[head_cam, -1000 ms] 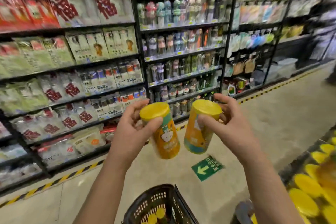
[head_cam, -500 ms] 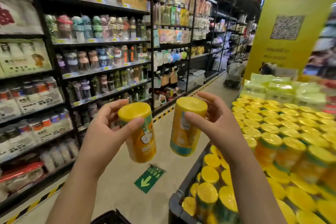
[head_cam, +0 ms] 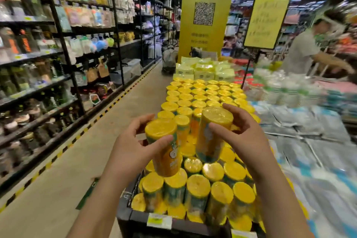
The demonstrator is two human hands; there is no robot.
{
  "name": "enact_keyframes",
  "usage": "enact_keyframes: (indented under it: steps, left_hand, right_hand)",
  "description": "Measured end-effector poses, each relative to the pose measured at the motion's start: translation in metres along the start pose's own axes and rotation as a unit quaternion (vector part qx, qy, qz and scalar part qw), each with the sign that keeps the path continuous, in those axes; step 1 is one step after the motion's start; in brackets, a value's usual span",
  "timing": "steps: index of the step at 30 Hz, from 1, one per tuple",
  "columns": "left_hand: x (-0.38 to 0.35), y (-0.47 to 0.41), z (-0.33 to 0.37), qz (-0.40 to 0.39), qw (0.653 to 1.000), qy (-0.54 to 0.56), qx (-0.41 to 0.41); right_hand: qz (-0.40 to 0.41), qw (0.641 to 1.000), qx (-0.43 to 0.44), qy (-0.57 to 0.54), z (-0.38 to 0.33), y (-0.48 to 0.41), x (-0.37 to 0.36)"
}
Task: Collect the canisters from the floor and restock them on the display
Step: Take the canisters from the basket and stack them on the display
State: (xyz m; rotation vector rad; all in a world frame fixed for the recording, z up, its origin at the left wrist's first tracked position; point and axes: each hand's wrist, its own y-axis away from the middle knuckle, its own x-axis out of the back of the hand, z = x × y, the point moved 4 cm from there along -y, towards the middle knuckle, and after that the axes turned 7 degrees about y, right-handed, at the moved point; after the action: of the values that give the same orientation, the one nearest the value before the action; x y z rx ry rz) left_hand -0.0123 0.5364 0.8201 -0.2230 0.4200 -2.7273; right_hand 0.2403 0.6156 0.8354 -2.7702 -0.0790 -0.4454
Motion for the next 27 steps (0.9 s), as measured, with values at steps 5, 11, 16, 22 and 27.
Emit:
enact_keyframes:
  steps: [5, 11, 16, 22, 27]
  left_hand:
    - [-0.058, -0.025, -0.009, -0.031, 0.999, -0.021, 0.0]
    - [-0.118, -0.063, -0.013, -0.052, 0.995, -0.084, -0.009]
    - [-0.149, -0.088, -0.028, -0.042, 0.987, -0.153, -0.015]
    - [-0.163, -0.108, -0.05, -0.051, 0.975, -0.216, -0.025]
    - [-0.162, -0.129, -0.077, -0.073, 0.962, -0.263, -0.029]
  right_hand:
    - [0.023, 1.0, -0.004, 0.011, 0.027, -0.018, 0.044]
    - [0.008, 1.0, -0.001, 0.027, 0.065, -0.05, 0.083]
    - [-0.002, 1.0, -0.004, 0.025, 0.103, -0.072, 0.086]
    - [-0.012, 0.999, -0.019, 0.036, 0.12, -0.088, 0.075]
    - [-0.011, 0.999, -0.036, 0.036, 0.12, -0.094, 0.066]
